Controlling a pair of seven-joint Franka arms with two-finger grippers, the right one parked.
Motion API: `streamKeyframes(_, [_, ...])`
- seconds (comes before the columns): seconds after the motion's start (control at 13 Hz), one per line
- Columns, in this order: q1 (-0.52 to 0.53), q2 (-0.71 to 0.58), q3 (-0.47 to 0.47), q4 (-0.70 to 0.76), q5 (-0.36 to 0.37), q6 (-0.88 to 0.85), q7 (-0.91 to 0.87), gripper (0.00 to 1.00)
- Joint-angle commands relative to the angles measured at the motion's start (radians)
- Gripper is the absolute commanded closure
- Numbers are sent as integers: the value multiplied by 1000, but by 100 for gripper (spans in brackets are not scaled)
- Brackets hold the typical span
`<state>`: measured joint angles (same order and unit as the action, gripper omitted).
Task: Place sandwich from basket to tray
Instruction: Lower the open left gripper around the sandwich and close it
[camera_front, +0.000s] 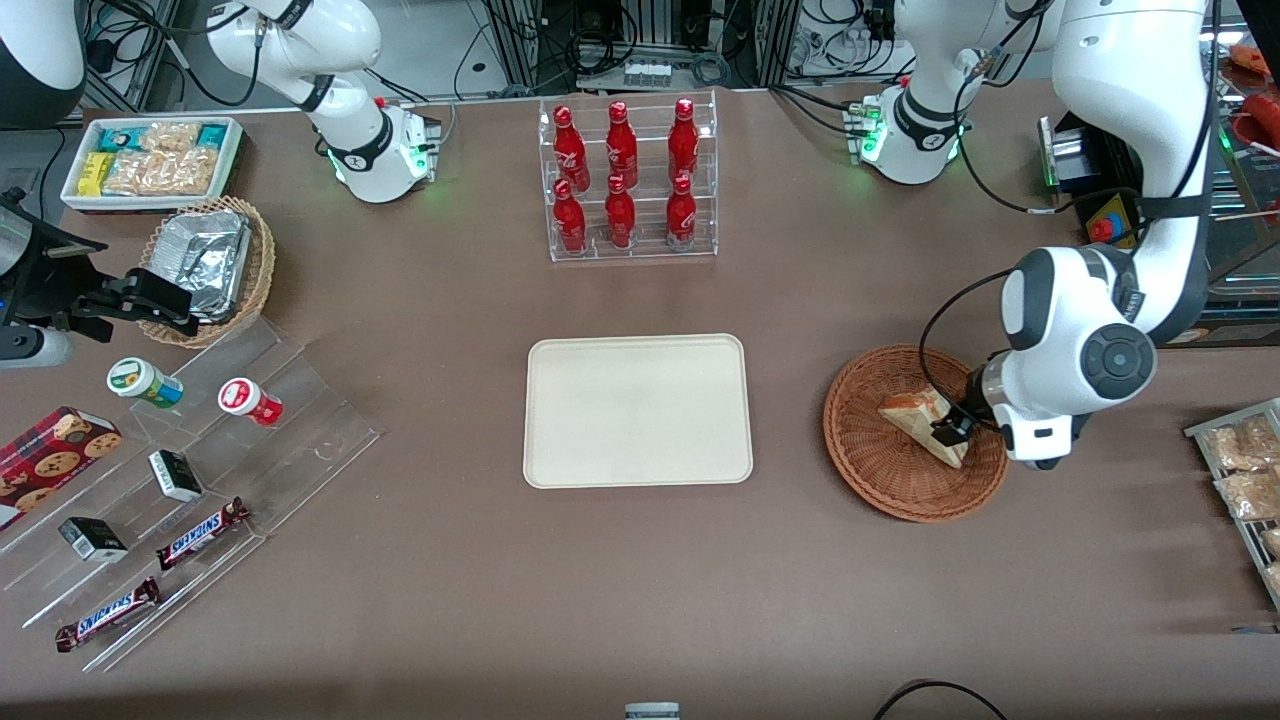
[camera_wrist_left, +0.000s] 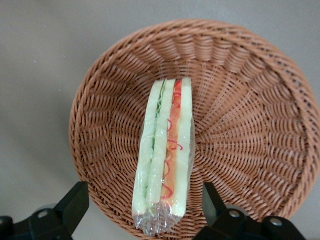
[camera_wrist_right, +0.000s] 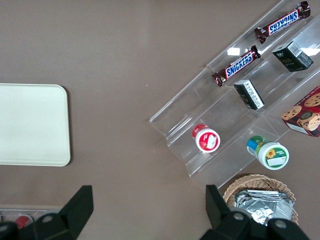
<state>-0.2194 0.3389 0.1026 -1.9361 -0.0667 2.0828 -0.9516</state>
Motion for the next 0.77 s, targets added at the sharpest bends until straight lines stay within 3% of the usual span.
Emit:
streamKeyframes(0.0, [-41, -20, 9, -35, -1, 31, -47, 0])
streamKeyframes(0.62, [-55, -3, 12, -103, 11, 121, -49, 2])
streamKeyframes(0.69, [-54, -3, 12, -103, 16, 123, -49, 18])
